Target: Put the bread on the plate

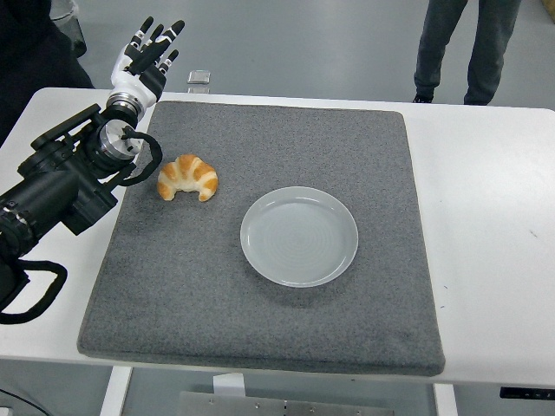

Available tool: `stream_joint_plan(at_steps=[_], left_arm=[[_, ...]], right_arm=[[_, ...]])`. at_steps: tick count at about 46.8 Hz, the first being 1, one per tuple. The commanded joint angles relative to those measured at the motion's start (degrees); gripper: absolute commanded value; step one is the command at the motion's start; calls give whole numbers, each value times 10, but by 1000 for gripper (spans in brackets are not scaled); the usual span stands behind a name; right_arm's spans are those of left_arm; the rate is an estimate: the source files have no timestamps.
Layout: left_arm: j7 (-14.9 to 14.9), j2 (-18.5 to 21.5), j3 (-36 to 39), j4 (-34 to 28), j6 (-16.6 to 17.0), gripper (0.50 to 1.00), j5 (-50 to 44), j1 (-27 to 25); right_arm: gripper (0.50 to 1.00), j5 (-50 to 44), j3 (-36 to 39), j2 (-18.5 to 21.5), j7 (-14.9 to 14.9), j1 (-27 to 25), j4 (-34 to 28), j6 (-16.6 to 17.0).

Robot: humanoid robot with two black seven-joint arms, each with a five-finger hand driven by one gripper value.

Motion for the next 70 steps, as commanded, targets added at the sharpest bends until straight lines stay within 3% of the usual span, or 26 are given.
stream_joint_plan(at_steps=[1,6,23,44,52,61,70], left_arm=[[-2,0,1,-1,0,1000,1,1],[-20,0,1,-10,0,1000,16,3],[-20,6,2,-10,-2,1000,42,-3],[-20,30,2,-6,3,1000,286,-13],[-17,59,26,-19,-3,1000,345,-25],[-17,115,130,-62,-31,1000,343,-62],[-12,174,222,-123,-36,1000,345,-98]], right_arm=[[932,0,0,0,0,0,0,0],[930,0,0,0,0,0,0,0],[930,0,0,0,0,0,-1,0],[930,0,0,0,0,0,-1,0],[932,0,0,0,0,0,-1,0],[930,0,0,0,0,0,0,0],[930,0,0,0,0,0,0,0]])
